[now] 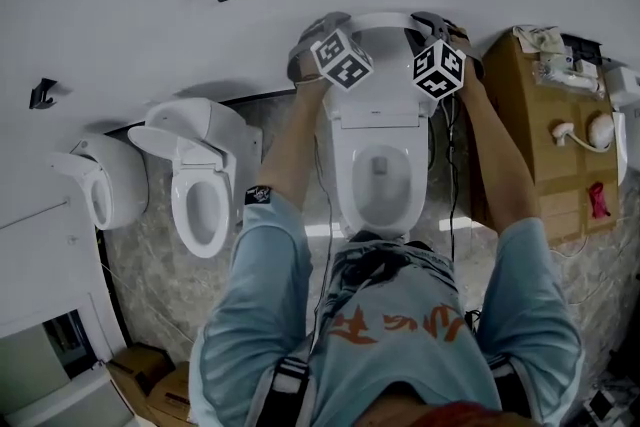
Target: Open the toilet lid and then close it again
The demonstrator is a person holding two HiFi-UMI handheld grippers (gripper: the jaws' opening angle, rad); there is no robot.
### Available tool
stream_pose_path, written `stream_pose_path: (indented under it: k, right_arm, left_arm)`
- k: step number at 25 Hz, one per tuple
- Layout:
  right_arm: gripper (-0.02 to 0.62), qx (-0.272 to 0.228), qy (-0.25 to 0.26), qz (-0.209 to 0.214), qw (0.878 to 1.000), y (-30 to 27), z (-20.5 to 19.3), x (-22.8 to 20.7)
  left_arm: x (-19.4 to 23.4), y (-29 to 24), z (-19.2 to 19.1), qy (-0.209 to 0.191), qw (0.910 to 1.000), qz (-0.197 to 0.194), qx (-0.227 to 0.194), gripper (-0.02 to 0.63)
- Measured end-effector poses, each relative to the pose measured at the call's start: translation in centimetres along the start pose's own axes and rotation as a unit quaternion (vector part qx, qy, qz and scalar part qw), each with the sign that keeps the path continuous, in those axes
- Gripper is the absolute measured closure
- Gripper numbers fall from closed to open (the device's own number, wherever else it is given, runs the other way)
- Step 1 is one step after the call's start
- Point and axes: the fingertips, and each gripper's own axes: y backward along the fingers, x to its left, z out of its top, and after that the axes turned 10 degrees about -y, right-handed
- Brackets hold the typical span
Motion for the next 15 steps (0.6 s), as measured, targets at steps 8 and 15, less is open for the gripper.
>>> stream_pose_path:
  k: [8, 15]
  right_arm:
    - [0.446, -0.014, 0.04, 0.072, 0.997, 4.8, -0.3, 3.3]
    - [0.428, -0.033, 0.037, 0.113, 0.992, 10.1, -1.0, 7.3]
  left_arm:
    - [-3.8, 4.6, 0.3, -0.023, 0.9997, 0.001, -0.006, 0.472]
    - [-8.6, 9.4, 0.2, -0.073, 0.997, -0.008, -0.027, 0.454]
